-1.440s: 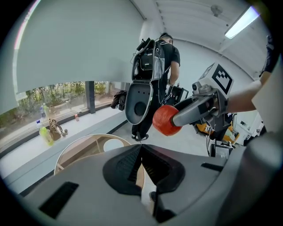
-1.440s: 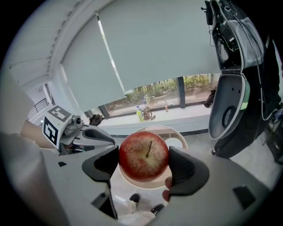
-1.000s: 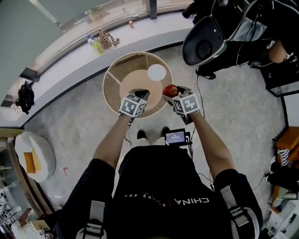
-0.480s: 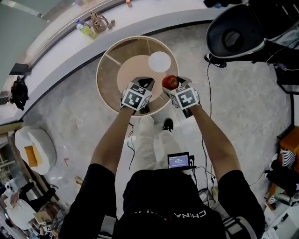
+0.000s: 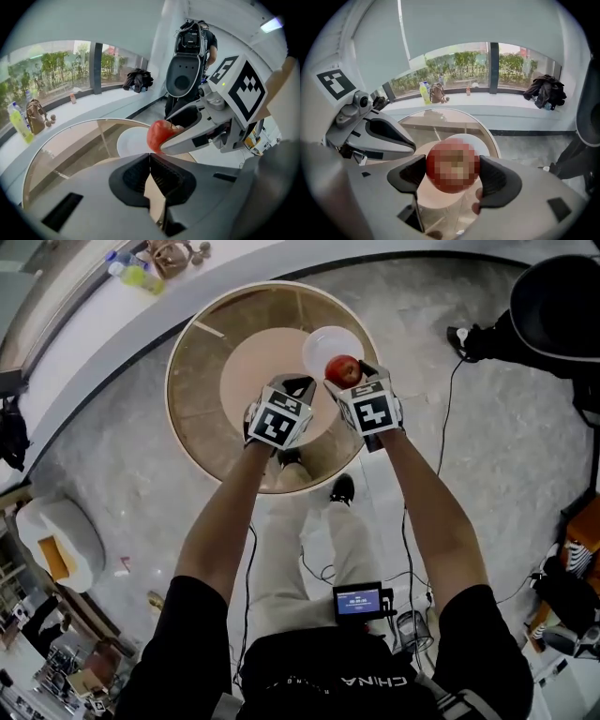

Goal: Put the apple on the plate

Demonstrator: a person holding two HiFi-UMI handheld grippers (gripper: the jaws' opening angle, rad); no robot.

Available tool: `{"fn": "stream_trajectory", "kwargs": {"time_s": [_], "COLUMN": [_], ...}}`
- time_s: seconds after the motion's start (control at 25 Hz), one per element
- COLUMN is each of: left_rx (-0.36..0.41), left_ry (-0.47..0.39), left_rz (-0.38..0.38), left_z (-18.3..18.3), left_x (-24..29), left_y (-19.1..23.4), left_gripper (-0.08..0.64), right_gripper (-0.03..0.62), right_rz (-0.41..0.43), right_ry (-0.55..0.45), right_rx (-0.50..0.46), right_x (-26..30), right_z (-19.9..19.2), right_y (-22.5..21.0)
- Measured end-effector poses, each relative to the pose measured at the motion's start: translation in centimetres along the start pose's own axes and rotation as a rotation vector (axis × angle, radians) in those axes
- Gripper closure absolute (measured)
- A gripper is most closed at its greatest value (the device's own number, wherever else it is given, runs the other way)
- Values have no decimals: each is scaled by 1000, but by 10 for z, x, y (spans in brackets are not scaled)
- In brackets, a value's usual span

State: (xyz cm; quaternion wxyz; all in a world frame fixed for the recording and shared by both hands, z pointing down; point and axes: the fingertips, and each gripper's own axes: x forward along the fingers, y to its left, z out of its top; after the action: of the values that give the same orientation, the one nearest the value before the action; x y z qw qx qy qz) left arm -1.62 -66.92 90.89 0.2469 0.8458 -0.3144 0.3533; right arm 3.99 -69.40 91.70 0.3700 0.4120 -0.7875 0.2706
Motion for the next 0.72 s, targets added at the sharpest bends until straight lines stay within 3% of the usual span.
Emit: {"fn": "stream_trajectory", "kwargs": {"time_s": [0.32, 0.72], "left_rx": [59, 45], "left_ry": [17, 33], "left_rz": [-18, -34], "left_z": [-15, -14], "left_x": [56, 53], "left_y": [29, 28], "left_gripper": [541, 541], "right_gripper": [225, 224], "right_rz": [-28, -16], "right_ry": [-13, 25], "right_rx": [-2, -101], "right_x": [68, 64], "right_z": [7, 16], "right_y": [-22, -14]}}
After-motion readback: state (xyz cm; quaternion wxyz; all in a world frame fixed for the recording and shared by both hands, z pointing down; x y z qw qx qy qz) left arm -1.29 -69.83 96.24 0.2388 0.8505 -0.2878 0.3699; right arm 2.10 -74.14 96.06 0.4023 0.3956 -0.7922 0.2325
